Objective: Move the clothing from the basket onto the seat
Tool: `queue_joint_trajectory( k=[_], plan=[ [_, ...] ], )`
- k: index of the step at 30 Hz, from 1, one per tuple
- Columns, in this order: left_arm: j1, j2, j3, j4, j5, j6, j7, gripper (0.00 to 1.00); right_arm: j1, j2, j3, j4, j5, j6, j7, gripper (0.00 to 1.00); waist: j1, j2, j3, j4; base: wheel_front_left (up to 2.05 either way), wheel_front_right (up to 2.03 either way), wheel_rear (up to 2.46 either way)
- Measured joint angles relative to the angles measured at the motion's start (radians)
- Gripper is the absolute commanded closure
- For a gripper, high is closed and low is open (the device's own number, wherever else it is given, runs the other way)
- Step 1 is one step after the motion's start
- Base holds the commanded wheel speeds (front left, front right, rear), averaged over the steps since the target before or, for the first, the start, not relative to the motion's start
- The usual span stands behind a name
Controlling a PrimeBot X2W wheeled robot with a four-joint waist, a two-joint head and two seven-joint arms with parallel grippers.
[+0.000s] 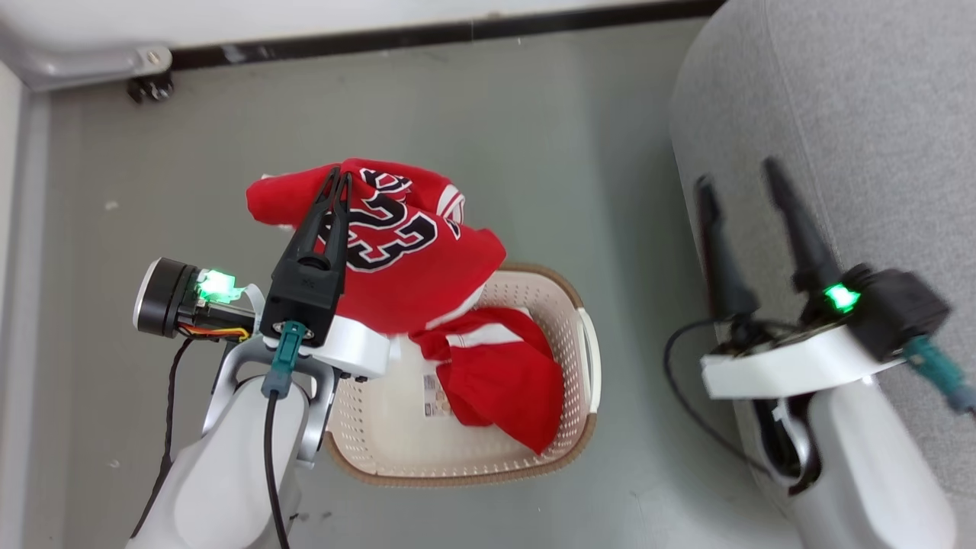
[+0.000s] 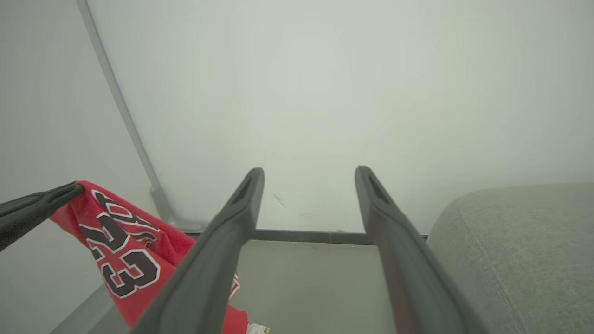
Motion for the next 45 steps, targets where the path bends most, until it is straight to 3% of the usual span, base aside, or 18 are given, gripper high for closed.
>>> queue_joint_trajectory(
  k=[14, 24, 34, 45],
  plan=[
    [0.045, 0.018, -0.04, -0.134, 0.0, -0.015, -0.001, 1.0, 0.074, -0.097, 0.297, 0.101, 0.002, 0.0, 0.002, 0.0, 0.0, 0.0, -0.173, 0.04, 0.0, 0.0, 0.0],
    [0.086, -0.002, -0.073, -0.183, -0.008, -0.034, -0.001, 1.0, 0.077, -0.17, 0.446, 0.125, 0.045, 0.0, 0.041, 0.0, -0.0001, 0.0, -0.277, 0.062, 0.0, 0.0, 0.0],
    [0.122, -0.005, -0.115, -0.221, -0.008, -0.058, -0.004, 1.0, 0.094, -0.243, 0.6, 0.115, 0.128, 0.0, 0.108, 0.0, -0.0001, 0.0, -0.361, 0.079, 0.0, 0.0, 0.0],
    [0.142, -0.007, -0.158, -0.238, -0.008, -0.087, -0.004, 1.0, 0.098, -0.275, 0.727, 0.068, 0.249, 0.001, 0.157, 0.0, -0.0001, 0.0, -0.43, 0.096, 0.0, 0.0, 0.0]
  ],
)
